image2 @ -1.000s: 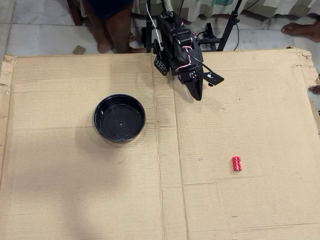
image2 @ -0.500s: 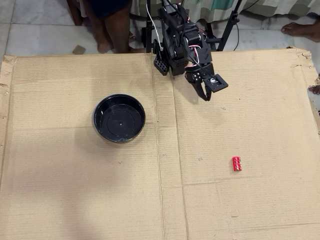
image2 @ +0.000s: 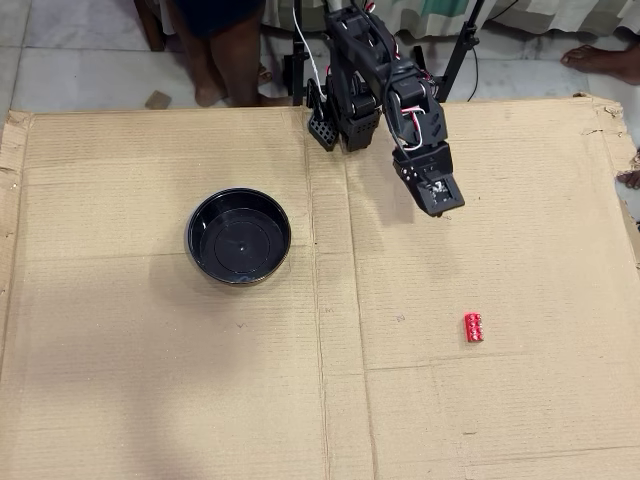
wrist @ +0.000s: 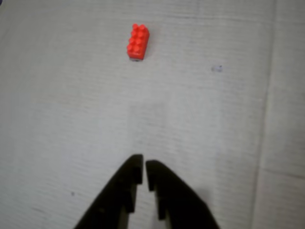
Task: Grasp a lego block and put it in the bin.
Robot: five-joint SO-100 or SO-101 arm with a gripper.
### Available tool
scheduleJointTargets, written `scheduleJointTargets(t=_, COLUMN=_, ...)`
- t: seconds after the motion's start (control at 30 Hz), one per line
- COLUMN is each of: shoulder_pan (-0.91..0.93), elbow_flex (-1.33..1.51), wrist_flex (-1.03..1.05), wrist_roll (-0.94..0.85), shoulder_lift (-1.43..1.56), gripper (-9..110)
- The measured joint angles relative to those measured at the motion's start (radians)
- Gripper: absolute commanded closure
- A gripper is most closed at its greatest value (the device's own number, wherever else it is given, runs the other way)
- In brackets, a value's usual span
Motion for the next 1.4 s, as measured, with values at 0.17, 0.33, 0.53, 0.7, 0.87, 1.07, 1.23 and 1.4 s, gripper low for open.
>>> scheduleJointTargets(t=0.17, shoulder_pan=-0.006, elbow_flex=-0.121, wrist_flex=0.000, wrist_roll=0.018, shoulder_lift=-0.141, gripper=92)
scheduleJointTargets(t=0.33, shoulder_pan=-0.018, elbow_flex=-0.239, wrist_flex=0.000, wrist_roll=0.020, shoulder_lift=-0.301, gripper=82)
scheduleJointTargets(t=0.53, shoulder_pan=-0.023, elbow_flex=-0.379, wrist_flex=0.000, wrist_roll=0.020, shoulder_lift=-0.488, gripper=82)
scheduleJointTargets(t=0.7, shoulder_pan=-0.057, elbow_flex=-0.526, wrist_flex=0.000, wrist_roll=0.020, shoulder_lift=-0.657, gripper=82)
scheduleJointTargets(t=0.87, shoulder_pan=-0.078, elbow_flex=-0.670, wrist_flex=-0.003, wrist_roll=0.020, shoulder_lift=-0.822, gripper=82)
scheduleJointTargets(t=1.07, shoulder_pan=-0.101, elbow_flex=-0.834, wrist_flex=-0.003, wrist_roll=0.020, shoulder_lift=-1.006, gripper=82)
scheduleJointTargets(t=1.23, shoulder_pan=-0.101, elbow_flex=-0.965, wrist_flex=-0.003, wrist_roll=0.020, shoulder_lift=-1.134, gripper=82)
scheduleJointTargets(t=1.4, shoulder_pan=-0.101, elbow_flex=-1.120, wrist_flex=-0.003, wrist_roll=0.020, shoulder_lift=-1.285, gripper=82)
